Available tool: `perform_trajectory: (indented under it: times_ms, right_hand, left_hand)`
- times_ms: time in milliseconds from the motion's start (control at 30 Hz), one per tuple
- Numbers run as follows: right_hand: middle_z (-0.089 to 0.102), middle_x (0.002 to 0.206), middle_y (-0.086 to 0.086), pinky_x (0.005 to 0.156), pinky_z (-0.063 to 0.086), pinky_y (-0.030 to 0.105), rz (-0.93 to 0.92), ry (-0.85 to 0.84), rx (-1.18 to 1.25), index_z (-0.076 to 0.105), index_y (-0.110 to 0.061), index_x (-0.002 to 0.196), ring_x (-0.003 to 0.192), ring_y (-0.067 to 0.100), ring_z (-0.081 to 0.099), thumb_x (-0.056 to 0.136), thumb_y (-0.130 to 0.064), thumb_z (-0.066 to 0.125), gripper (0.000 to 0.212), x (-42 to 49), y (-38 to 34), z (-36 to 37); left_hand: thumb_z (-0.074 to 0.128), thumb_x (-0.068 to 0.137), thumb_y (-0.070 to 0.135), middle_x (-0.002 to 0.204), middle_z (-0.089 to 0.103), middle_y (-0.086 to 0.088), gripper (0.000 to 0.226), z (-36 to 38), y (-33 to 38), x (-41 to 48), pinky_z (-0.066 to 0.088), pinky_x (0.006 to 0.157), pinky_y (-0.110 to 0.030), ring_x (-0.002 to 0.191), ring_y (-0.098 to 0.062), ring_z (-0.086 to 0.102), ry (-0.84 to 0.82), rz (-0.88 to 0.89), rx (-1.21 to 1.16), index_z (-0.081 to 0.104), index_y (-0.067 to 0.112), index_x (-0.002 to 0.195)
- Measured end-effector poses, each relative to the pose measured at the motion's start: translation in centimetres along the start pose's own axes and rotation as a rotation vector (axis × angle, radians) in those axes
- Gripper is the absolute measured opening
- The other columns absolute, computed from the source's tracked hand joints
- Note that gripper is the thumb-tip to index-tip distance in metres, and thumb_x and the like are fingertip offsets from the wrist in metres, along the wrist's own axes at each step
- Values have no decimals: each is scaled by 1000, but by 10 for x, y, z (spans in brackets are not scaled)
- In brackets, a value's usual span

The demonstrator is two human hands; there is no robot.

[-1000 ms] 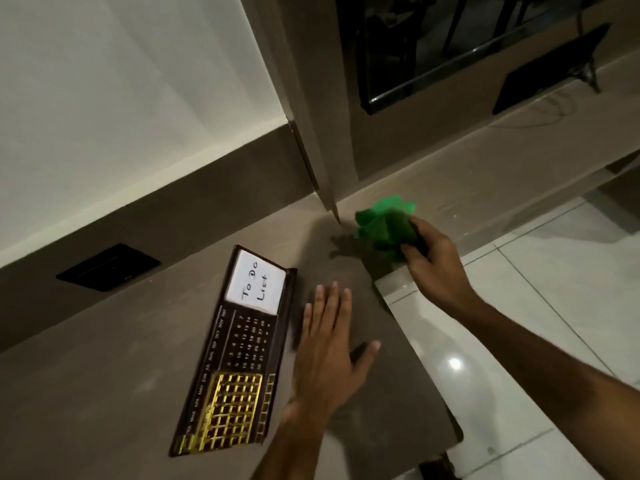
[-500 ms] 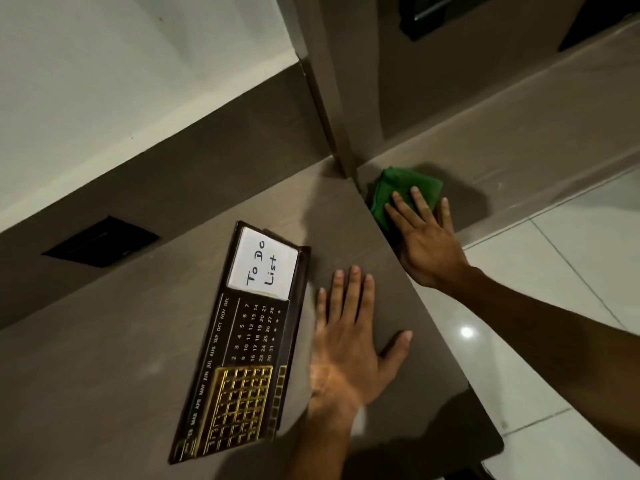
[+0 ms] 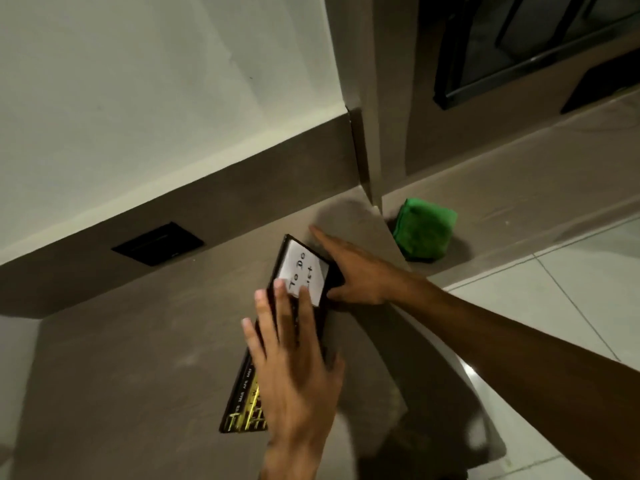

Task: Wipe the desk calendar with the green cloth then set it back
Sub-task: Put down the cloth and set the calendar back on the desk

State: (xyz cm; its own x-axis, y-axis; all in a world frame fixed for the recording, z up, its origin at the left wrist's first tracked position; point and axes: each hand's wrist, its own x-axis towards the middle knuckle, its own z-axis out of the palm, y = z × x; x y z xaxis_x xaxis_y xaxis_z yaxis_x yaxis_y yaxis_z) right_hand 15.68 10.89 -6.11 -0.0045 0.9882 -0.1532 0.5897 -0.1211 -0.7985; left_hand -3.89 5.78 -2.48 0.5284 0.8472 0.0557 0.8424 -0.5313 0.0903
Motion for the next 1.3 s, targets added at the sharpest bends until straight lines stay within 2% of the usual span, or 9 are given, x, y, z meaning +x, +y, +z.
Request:
perform_trajectory:
  times_ms: [200, 333, 467, 667, 767, 867, 1033, 1200, 1300]
  right_hand:
    - [38, 151, -5, 107, 40, 41, -22, 1, 24, 17, -34, 151, 134, 10, 37, 65, -24, 86, 111, 5, -1, 17]
    - [39, 146, -22, 108, 37, 32, -27, 14, 107, 19, -46, 146, 130, -3, 36, 58, -33, 88, 113, -14, 3, 31]
    - [30, 131, -52, 100, 30, 6, -43, 64, 155, 12, -62, 140, 126, -21, 31, 58, -34, 87, 114, -43, -6, 52]
    - [58, 128, -20, 97, 44, 19, 9, 204, 69, 41, -37, 140, 114, -7, 52, 75, -23, 81, 78, -60, -20, 90]
    - [64, 126, -10, 92, 45, 18, 33, 254, 35, 44, -30, 141, 109, -1, 57, 76, -20, 81, 75, -58, -25, 99]
    - [61, 129, -12, 97, 45, 21, 36, 260, 62, 40, -33, 143, 114, 0, 56, 79, -18, 78, 76, -52, -30, 98]
    - [54, 118, -27, 82, 30, -8, 90, 297, 34, 44, -36, 136, 99, -31, 44, 79, -16, 77, 69, -38, -28, 92]
    - [53, 116, -27, 93, 36, 11, 146, 274, 24, 45, -33, 137, 103, -16, 50, 79, -20, 77, 67, -32, -27, 89]
    - [56, 118, -25, 88, 36, 5, 152, 270, 18, 47, -32, 136, 96, -24, 49, 79, -22, 78, 66, -28, -29, 89]
  left_hand:
    - [92, 51, 58, 170, -17, -17, 152, -3, -33, -19, -25, 122, -55, 155, -38, -22, -145, -151, 173, -10, 20, 159]
    - [95, 46, 55, 171, -2, -20, 165, 3, -63, -32, -17, 123, -58, 157, -39, -10, -78, -111, 214, -19, 15, 158]
    - [95, 49, 50, 170, -20, -18, 163, 1, -105, -46, -8, 125, -61, 158, -40, -13, -52, -140, 261, -19, 12, 158]
    - [93, 58, 47, 168, 17, -25, 134, -8, -167, -50, 21, 122, -69, 154, -49, 18, 44, -291, 199, 14, 10, 160]
    - [86, 69, 47, 170, 7, -25, 128, -9, -185, -44, 16, 127, -61, 158, -45, 9, 60, -264, 140, 5, 12, 161]
    - [91, 67, 39, 171, -4, -19, 137, -10, -194, -24, 9, 128, -51, 159, -37, 1, 7, -266, 3, -8, 21, 161]
    - [91, 62, 49, 171, -1, -18, 144, -4, -201, 6, 4, 126, -47, 159, -36, 6, -5, -262, 16, -13, 27, 158]
    - [91, 60, 52, 171, 1, -19, 144, -1, -205, 11, 10, 128, -50, 159, -37, 8, 15, -236, 39, -10, 24, 159]
    - [89, 63, 53, 171, 0, -20, 142, -1, -207, 14, 11, 128, -52, 159, -38, 7, 14, -212, 53, -10, 23, 159]
